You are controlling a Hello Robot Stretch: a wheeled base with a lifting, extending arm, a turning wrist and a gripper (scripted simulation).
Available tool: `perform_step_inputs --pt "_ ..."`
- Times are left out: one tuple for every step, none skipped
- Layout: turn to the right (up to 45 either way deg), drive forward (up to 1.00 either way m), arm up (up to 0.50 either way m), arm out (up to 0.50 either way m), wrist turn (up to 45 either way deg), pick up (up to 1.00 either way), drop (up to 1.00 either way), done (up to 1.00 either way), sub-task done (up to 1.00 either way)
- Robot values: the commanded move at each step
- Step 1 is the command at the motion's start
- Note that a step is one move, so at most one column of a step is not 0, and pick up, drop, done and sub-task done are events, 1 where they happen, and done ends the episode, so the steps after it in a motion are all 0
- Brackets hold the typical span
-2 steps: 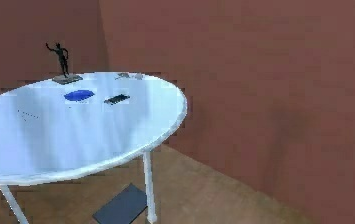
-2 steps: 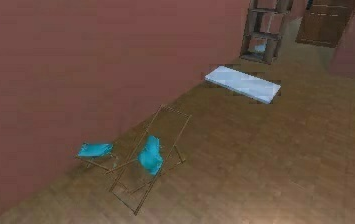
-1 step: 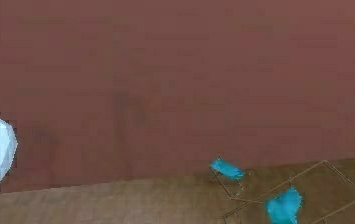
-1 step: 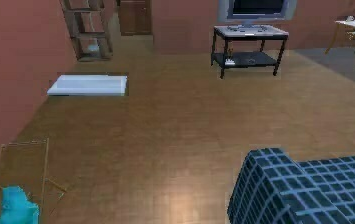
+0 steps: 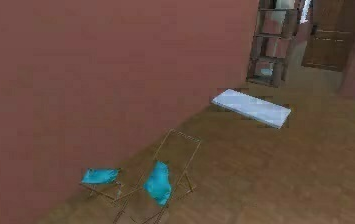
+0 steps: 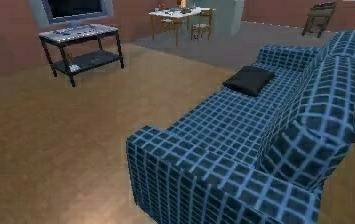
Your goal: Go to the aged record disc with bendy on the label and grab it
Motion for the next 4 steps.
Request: perform_step_inputs --pt "39.0 0.00 0.00 0.00 0.0 0.00 0.00 0.00 0.00" --pt "0.0 0.85 0.00 0.00 0.0 0.00 0.00 0.00 0.00" --pt "42.0 0.00 0.00 0.00 0.0 0.00 0.00 0.00 0.00" --pt "0.0 0.60 0.00 0.00 0.0 0.00 0.00 0.00 0.00"
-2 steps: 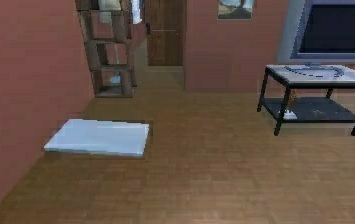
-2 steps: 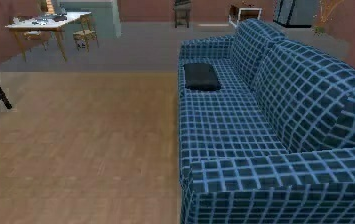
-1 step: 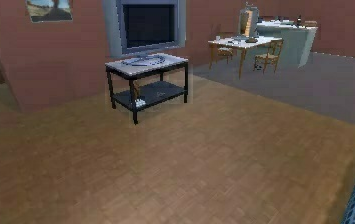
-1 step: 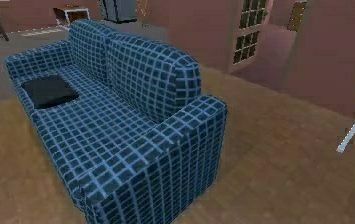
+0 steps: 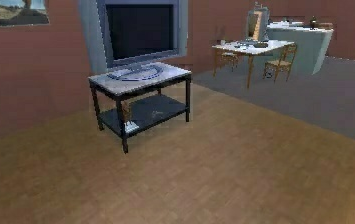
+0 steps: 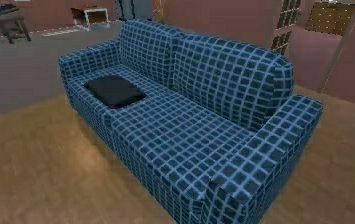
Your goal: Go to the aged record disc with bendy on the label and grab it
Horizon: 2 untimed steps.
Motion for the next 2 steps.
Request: perform_step_inputs --pt "45.0 0.00 0.00 0.00 0.0 0.00 0.00 0.00 0.00" --pt "0.0 1.00 0.00 0.00 0.0 0.00 0.00 0.00 0.00"
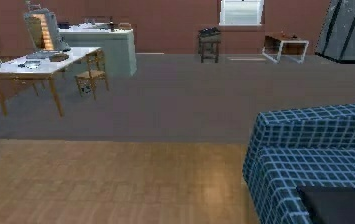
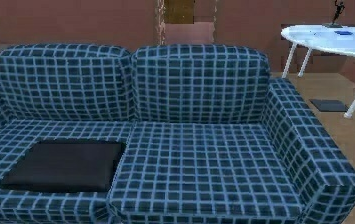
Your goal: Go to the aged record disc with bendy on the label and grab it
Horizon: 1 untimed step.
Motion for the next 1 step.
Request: perform_step_inputs --pt "3.0 0.00 0.00 0.00 0.0 0.00 0.00 0.00 0.00"
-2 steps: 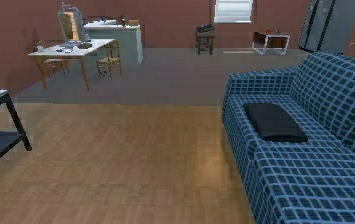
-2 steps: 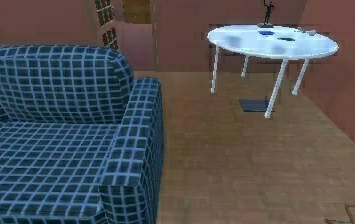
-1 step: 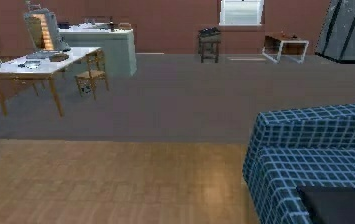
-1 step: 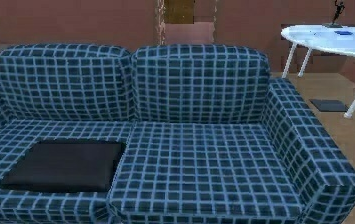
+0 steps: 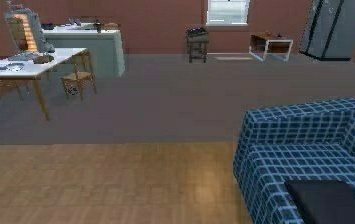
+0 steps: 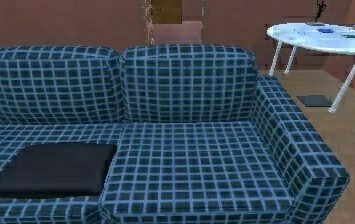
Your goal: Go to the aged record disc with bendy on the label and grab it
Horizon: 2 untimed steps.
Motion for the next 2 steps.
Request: perform_step_inputs --pt "0.0 1.00 0.00 0.00 0.0 0.00 0.00 0.00 0.00" --pt "0.0 0.65 0.00 0.00 0.0 0.00 0.00 0.00 0.00"
